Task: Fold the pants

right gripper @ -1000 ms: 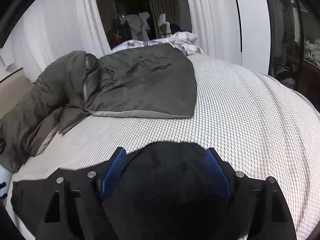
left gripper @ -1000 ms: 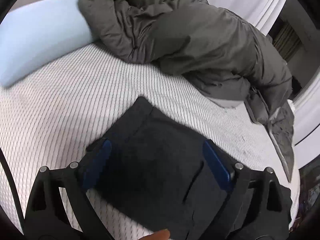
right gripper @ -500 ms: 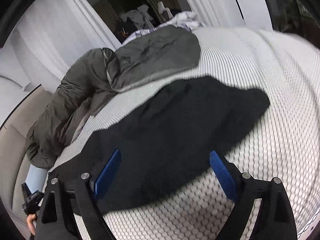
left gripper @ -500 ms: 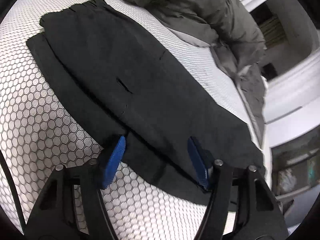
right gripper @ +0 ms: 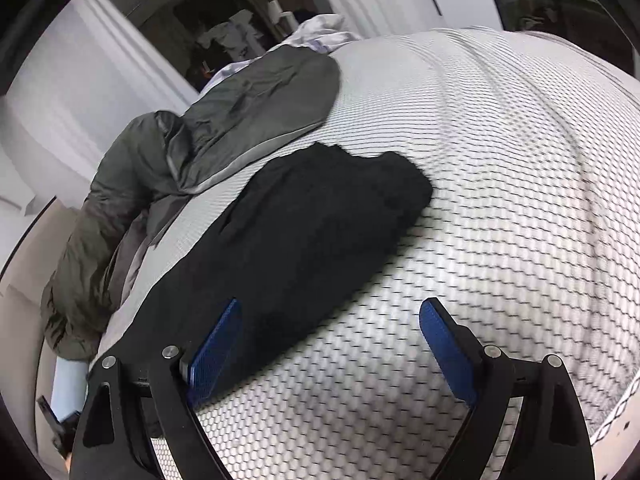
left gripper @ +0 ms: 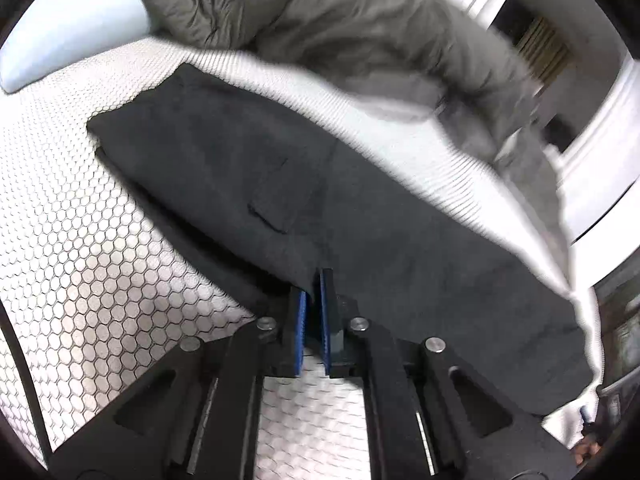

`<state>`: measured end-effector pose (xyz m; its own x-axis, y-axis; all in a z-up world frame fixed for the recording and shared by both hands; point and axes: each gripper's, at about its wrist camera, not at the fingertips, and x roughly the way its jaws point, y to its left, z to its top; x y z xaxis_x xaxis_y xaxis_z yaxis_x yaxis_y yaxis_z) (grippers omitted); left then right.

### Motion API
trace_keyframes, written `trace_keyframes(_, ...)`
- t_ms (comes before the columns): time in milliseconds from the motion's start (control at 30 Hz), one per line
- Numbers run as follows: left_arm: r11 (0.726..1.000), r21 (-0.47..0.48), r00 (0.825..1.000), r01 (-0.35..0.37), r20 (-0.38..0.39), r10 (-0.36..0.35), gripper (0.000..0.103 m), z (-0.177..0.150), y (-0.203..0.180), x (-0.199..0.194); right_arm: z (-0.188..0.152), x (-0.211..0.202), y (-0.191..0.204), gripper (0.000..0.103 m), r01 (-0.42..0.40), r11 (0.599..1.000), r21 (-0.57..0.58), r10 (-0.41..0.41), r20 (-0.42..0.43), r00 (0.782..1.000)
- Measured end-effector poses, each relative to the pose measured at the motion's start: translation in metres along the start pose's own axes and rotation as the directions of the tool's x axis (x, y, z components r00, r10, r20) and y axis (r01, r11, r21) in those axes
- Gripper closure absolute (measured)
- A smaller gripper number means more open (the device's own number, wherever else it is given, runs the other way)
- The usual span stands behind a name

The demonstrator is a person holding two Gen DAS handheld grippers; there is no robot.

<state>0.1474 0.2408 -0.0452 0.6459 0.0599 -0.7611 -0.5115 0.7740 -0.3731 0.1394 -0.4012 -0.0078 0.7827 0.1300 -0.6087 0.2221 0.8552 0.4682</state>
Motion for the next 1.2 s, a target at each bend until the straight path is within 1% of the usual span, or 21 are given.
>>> trace_keyframes(33, 0.999, -0.044, 0.999, 0.000, -0.043, -0.002, 0.099, -0.002, 0.006, 0.008, 0.001, 0.000, -0.003, 0.012, -0.008, 1.000, 0.012, 0.008, -0.003, 1.000)
trace_keyframes(67, 0.996, -0.089, 0.999, 0.018, -0.049, -0.022, 0.098, -0.003, 0.012, 0.008, 0.001, 0.002, -0.007, 0.012, -0.027, 0.999, 0.029, 0.028, -0.013, 1.000)
trace_keyframes(133, 0.994, -0.107, 0.998, 0.033, -0.044, -0.038, 0.092, 0.000, 0.014, 0.002, 0.002, 0.007, -0.014, 0.012, -0.075, 0.994, 0.073, 0.078, -0.041, 0.996)
trace_keyframes(200, 0.992, -0.123, 0.999, 0.040, -0.016, -0.042, 0.069, 0.004, 0.018, -0.008, 0.003, 0.014, -0.022, 0.012, -0.156, 0.978, 0.138, 0.165, -0.061, 0.984)
trace_keyframes(233, 0.990, -0.133, 0.999, 0.040, 0.000, -0.041, 0.065, 0.005, 0.020, -0.010, 0.006, 0.020, -0.028, 0.012, -0.204, 0.962, 0.183, 0.218, -0.065, 0.974)
trace_keyframes(300, 0.988, -0.150, 1.000, 0.022, -0.005, -0.023, 0.064, 0.005, 0.028, -0.006, 0.012, 0.030, -0.035, 0.012, -0.242, 0.941, 0.238, 0.261, -0.052, 0.964)
trace_keyframes(333, 0.988, -0.150, 1.000, 0.017, -0.017, -0.019, 0.064, 0.005, 0.030, -0.003, 0.017, 0.038, -0.037, 0.017, -0.257, 0.930, 0.262, 0.276, -0.038, 0.961)
trace_keyframes(400, 0.988, -0.152, 1.000, 0.013, -0.026, -0.017, 0.065, 0.006, 0.033, 0.005, 0.023, 0.052, -0.041, 0.045, -0.257, 0.925, 0.279, 0.275, -0.027, 0.961)
trace_keyframes(433, 0.989, -0.146, 1.000, 0.011, -0.025, -0.015, 0.065, 0.006, 0.033, 0.006, 0.025, 0.062, -0.041, 0.081, -0.218, 0.933, 0.287, 0.243, -0.053, 0.969)
trace_keyframes(467, 0.990, -0.139, 1.000, 0.007, -0.023, -0.010, 0.065, 0.006, 0.032, 0.006, 0.024, 0.065, -0.041, 0.094, -0.197, 0.933, 0.301, 0.232, -0.085, 0.969)
trace_keyframes(500, 0.991, -0.134, 1.000, 0.004, -0.021, -0.007, 0.065, 0.007, 0.031, 0.008, 0.024, 0.058, -0.035, 0.097, -0.197, 0.932, 0.304, 0.232, -0.084, 0.969)
trace_keyframes(600, 0.991, -0.136, 1.000, 0.004, -0.022, -0.007, 0.065, 0.007, 0.031, 0.010, 0.033, 0.004, -0.010, 0.099, -0.221, 0.961, 0.168, 0.219, 0.032, 0.975)
trace_keyframes(667, 0.992, -0.127, 1.000, 0.000, -0.021, -0.002, 0.065, 0.007, 0.032, 0.010, 0.035, -0.015, -0.010, 0.098, -0.232, 0.961, 0.147, 0.226, 0.059, 0.972)
trace_keyframes(700, 0.992, -0.122, 1.000, -0.003, -0.021, 0.001, 0.065, 0.007, 0.032, 0.010, 0.035, -0.016, -0.016, 0.098, -0.208, 0.965, 0.160, 0.201, 0.060, 0.978)
trace_keyframes(800, 0.993, -0.116, 1.000, -0.009, -0.021, 0.006, 0.065, 0.007, 0.027, 0.014, 0.024, 0.013, -0.049, 0.095, -0.047, 0.972, 0.230, 0.065, -0.068, 0.996)
trace_keyframes(833, 0.993, -0.121, 1.000, -0.007, -0.021, 0.005, 0.065, 0.008, 0.026, 0.015, 0.016, 0.023, -0.065, 0.093, -0.032, 0.954, 0.297, 0.067, -0.110, 0.992)
trace_keyframes(867, 0.991, -0.132, 1.000, -0.003, -0.023, 0.000, 0.065, 0.008, 0.028, 0.014, 0.014, 0.024, -0.071, 0.093, -0.054, 0.943, 0.329, 0.096, -0.113, 0.989)
trace_keyframes(933, 0.988, -0.152, 1.000, -0.003, -0.026, -0.001, 0.065, 0.007, 0.026, 0.013, 0.017, 0.014, -0.073, 0.084, -0.090, 0.939, 0.331, 0.127, -0.094, 0.987)
trace_keyframes(1033, 0.989, -0.151, 1.000, -0.009, -0.013, 0.007, 0.064, 0.005, 0.023, 0.004, 0.021, -0.007, -0.072, 0.053, -0.105, 0.946, 0.306, 0.117, -0.021, 0.993)
trace_keyframes(1133, 0.994, -0.113, 1.000, 0.005, 0.000, -0.005, 0.064, 0.004, 0.013, -0.003, 0.019, -0.008, -0.074, 0.052, -0.118, 0.947, 0.297, 0.132, -0.028, 0.991)
trace_keyframes(1200, 0.996, -0.087, 1.000, 0.004, 0.003, -0.003, 0.064, 0.003, 0.006, -0.005, 0.017, 0.003, -0.074, 0.063, -0.135, 0.944, 0.301, 0.158, -0.051, 0.986)
